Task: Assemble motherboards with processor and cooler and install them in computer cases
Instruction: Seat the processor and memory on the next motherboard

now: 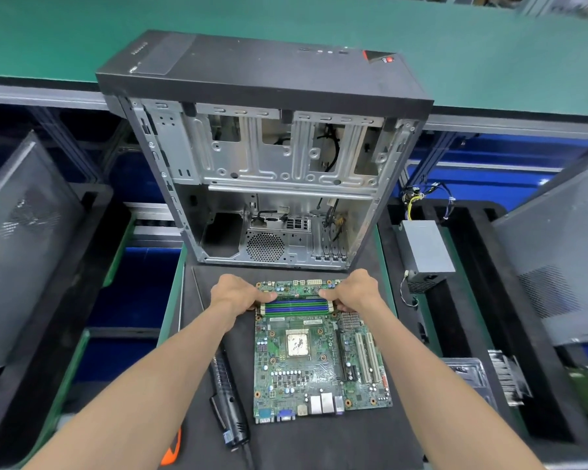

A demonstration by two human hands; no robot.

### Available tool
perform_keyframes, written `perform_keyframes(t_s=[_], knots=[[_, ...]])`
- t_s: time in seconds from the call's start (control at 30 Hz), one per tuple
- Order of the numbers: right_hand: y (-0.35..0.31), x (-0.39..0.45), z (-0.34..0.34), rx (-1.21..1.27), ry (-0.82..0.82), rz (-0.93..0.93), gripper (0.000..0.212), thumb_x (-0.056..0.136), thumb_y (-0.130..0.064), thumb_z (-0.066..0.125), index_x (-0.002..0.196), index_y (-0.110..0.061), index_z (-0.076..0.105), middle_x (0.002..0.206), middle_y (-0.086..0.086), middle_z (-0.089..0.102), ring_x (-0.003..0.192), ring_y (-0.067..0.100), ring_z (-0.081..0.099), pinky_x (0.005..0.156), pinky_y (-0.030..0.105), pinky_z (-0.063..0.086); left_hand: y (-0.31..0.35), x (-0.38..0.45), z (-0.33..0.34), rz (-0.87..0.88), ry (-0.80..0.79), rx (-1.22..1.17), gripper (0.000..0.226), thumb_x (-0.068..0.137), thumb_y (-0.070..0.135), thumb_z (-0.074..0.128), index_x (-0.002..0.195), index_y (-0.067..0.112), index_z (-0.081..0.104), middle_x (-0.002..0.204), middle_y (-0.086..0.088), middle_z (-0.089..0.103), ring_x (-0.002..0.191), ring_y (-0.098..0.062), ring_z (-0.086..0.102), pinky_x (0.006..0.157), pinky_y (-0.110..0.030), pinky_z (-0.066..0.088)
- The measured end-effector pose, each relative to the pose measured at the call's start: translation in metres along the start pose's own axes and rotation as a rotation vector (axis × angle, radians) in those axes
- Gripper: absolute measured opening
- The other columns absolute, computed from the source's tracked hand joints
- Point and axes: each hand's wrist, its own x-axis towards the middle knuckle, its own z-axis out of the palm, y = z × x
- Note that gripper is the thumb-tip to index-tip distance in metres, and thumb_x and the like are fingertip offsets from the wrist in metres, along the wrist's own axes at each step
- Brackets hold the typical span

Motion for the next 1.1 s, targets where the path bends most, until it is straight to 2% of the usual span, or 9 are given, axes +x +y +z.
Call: perform_keyframes(t_s=[0.17,0.33,0.43,0.53,0.63,0.73,0.87,0.97,1.1], knots=[[0.003,0.006,0.006,-0.009,0.032,-0.011,0.049,0.074,-0.033,0.091,0.096,-0.001,0.061,0.101,0.016,0.073,0.061,0.018,0.067,0.082,0.041,0.062,0.000,0.002,0.001,0.014,-0.003,0.002,0.059,0.051,0.042,0.099,0.086,0.003,0.074,0.085,-0.006,0.072,0.087,-0.020,0.064,0.088,-0.035,0.059],[0.008,0.003,0.012,-0.028,0.057,-0.024,0.056,0.076,-0.039,0.088,0.103,0.002,0.060,0.116,0.018,0.068,0.103,0.031,0.070,0.092,0.042,0.057,0.000,-0.006,0.003,0.014,0.025,0.001,0.058,0.056,0.041,0.098,0.091,0.002,0.073,0.091,-0.007,0.072,0.101,-0.024,0.067,0.088,-0.034,0.057],[0.007,0.000,0.013,0.013,0.061,-0.025,0.051,0.077,-0.035,0.088,0.102,0.002,0.064,0.113,0.019,0.069,0.098,0.033,0.071,0.090,0.045,0.058,0.004,-0.017,0.006,0.013,0.079,0.002,0.053,0.059,0.036,0.098,0.089,0.001,0.072,0.092,-0.012,0.073,0.090,-0.027,0.071,0.085,-0.039,0.060],[0.008,-0.004,0.012,0.027,0.079,-0.015,0.050,0.076,-0.035,0.090,0.101,0.001,0.066,0.099,0.017,0.072,0.077,0.029,0.074,0.082,0.045,0.061,0.009,-0.028,0.010,0.007,0.133,-0.003,0.047,0.062,0.032,0.097,0.083,0.000,0.069,0.084,-0.013,0.074,0.067,-0.024,0.072,0.071,-0.043,0.064],[0.009,-0.008,0.013,0.055,0.107,-0.005,0.045,0.074,-0.032,0.091,0.092,-0.004,0.061,0.096,0.014,0.071,0.064,0.025,0.073,0.078,0.046,0.063,0.005,-0.036,0.013,-0.003,0.171,-0.003,0.047,0.064,0.033,0.096,0.083,0.002,0.066,0.083,-0.012,0.073,0.066,-0.028,0.073,0.069,-0.042,0.064],[0.008,-0.014,0.018,0.044,0.139,-0.031,0.043,0.076,-0.031,0.090,0.093,-0.004,0.061,0.103,0.014,0.068,0.068,0.027,0.073,0.079,0.046,0.062,0.004,-0.039,0.015,-0.010,0.204,0.000,0.046,0.066,0.034,0.094,0.079,0.006,0.060,0.083,-0.011,0.073,0.060,-0.027,0.073,0.071,-0.042,0.063],[0.008,-0.017,0.021,0.026,0.176,-0.028,0.050,0.077,-0.036,0.088,0.106,-0.005,0.060,0.112,0.014,0.067,0.095,0.032,0.072,0.086,0.041,0.058,0.007,-0.040,0.018,-0.041,0.217,0.014,0.048,0.066,0.039,0.093,0.083,0.004,0.065,0.075,-0.009,0.074,0.053,-0.020,0.072,0.070,-0.038,0.063],[0.010,-0.017,0.020,0.049,0.178,-0.017,0.047,0.076,-0.038,0.089,0.097,-0.007,0.060,0.103,0.012,0.069,0.089,0.030,0.073,0.085,0.042,0.059,0.004,-0.041,0.020,0.005,0.225,-0.004,0.040,0.071,0.038,0.091,0.073,0.005,0.069,0.064,-0.005,0.072,0.049,-0.016,0.070,0.069,-0.036,0.062],[0.012,-0.018,0.021,0.051,0.176,-0.034,0.044,0.077,-0.039,0.087,0.092,-0.006,0.063,0.104,0.012,0.067,0.087,0.031,0.073,0.084,0.041,0.059,-0.009,-0.045,0.028,0.125,0.202,-0.045,0.036,0.079,0.037,0.084,0.074,0.006,0.068,0.078,-0.001,0.070,0.072,-0.024,0.074,0.080,-0.042,0.061]])
